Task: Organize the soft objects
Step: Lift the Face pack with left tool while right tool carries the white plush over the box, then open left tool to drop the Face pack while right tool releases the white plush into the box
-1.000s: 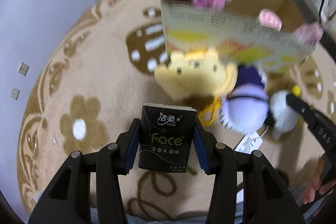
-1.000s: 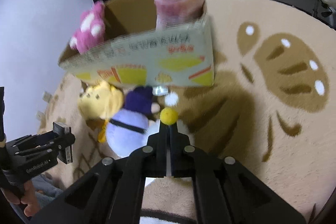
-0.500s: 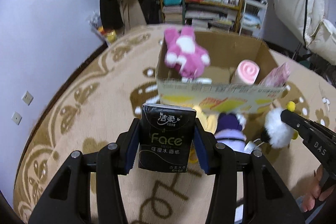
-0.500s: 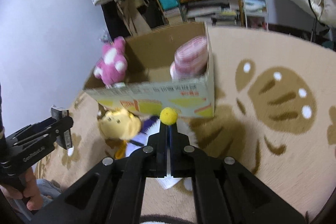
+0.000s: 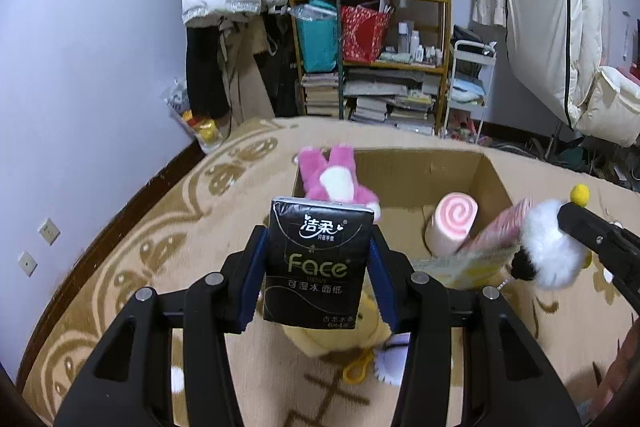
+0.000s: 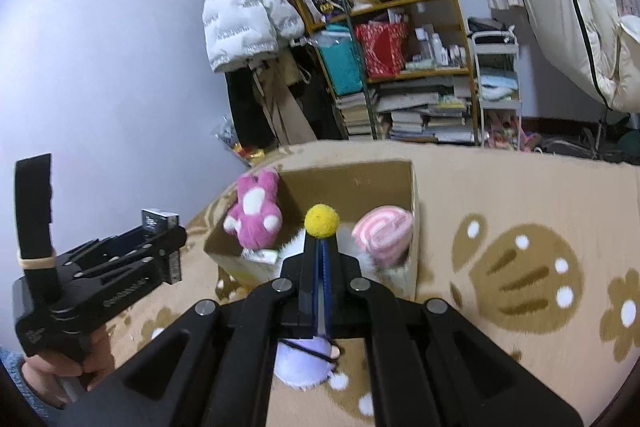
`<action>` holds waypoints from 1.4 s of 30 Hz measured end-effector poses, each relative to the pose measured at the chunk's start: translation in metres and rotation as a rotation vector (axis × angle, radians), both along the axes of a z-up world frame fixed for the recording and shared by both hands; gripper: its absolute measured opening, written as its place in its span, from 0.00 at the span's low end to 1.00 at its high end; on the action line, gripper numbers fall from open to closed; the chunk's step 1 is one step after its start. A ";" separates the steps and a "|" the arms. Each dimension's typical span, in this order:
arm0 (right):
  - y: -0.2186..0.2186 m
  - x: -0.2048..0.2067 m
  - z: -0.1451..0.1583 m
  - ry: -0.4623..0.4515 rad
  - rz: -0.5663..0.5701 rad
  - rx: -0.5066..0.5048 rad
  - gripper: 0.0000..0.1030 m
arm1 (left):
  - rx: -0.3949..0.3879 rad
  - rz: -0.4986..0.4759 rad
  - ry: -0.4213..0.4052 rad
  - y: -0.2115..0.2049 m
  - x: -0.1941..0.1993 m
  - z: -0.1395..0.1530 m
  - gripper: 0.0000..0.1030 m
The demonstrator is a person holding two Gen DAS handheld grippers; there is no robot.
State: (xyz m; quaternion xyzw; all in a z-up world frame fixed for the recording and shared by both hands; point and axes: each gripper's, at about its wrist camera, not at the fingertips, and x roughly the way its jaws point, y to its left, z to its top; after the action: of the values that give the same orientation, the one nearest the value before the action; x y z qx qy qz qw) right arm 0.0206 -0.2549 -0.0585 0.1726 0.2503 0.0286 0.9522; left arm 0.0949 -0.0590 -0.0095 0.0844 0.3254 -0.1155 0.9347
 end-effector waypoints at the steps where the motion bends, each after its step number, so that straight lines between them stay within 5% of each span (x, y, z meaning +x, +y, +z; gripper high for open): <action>1: 0.000 0.003 0.004 -0.011 0.001 -0.005 0.03 | 0.002 -0.002 -0.008 -0.002 0.002 0.002 0.45; 23: -0.015 0.055 0.036 -0.119 0.015 -0.043 0.03 | -0.016 -0.083 -0.048 -0.042 0.045 0.018 0.45; 42: -0.012 0.083 -0.022 0.045 0.068 0.016 0.03 | 0.029 -0.123 0.101 -0.061 0.067 -0.034 0.46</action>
State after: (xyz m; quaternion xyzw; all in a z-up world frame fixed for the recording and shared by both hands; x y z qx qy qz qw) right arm 0.1038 -0.2671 -0.0806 0.1723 0.2770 0.0589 0.9435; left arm 0.1616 -0.1199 -0.0436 0.1116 0.3679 -0.1719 0.9070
